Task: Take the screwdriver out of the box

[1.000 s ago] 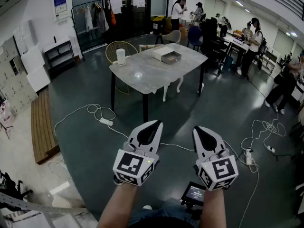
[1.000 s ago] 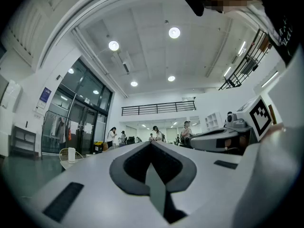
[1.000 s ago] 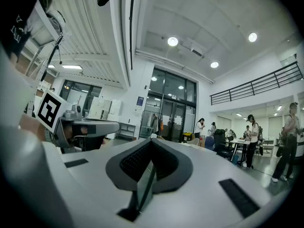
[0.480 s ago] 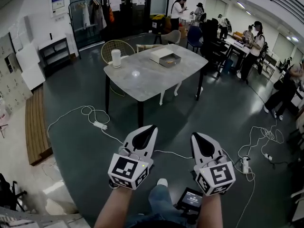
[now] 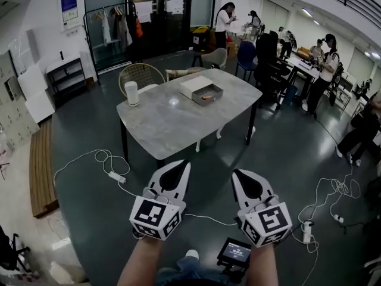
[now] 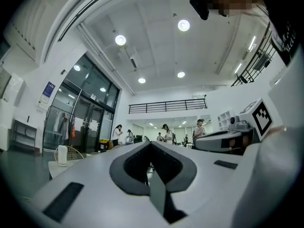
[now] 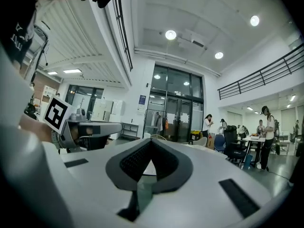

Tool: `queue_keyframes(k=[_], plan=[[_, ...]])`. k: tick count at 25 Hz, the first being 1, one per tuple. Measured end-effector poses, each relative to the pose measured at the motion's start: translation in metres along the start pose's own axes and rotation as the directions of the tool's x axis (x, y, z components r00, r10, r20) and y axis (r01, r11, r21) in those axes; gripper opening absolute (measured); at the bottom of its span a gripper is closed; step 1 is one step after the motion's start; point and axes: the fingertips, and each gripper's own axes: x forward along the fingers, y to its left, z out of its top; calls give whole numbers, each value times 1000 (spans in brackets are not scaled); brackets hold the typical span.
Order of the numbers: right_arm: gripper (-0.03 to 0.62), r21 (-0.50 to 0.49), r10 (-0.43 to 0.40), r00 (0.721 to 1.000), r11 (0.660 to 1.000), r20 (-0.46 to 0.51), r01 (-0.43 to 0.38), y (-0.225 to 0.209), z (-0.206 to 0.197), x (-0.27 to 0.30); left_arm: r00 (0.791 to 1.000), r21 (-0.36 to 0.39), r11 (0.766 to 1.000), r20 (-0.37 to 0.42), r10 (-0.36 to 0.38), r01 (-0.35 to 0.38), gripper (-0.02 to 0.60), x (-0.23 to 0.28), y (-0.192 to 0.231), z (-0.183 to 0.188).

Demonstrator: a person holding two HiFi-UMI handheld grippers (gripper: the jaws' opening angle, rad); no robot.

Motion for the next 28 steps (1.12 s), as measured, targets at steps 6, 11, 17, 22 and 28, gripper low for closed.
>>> queue_keyframes(k=[6, 11, 17, 22, 28], plan=[[25, 36, 20, 1000, 999, 9, -20, -46, -9, 36, 1000, 14, 1000, -24, 16, -16, 12, 52, 14, -10], [25, 50, 23, 1000, 999, -7, -23, -73, -24, 59, 999, 13, 1000, -40, 16, -15, 12, 89, 26, -21], [25, 68, -1, 1000, 998, -21, 2, -114, -36, 97, 999, -4, 1000, -35, -16, 16, 12, 147, 46, -36], [25, 50, -11, 999, 999, -49, 14, -155, -44, 151, 999, -32, 999, -35, -20, 19, 12, 208, 81, -53], [25, 13, 3, 997, 1000, -76, -2, -207, -38, 234, 1000, -71, 997, -22, 5, -6, 12, 287, 138, -63]])
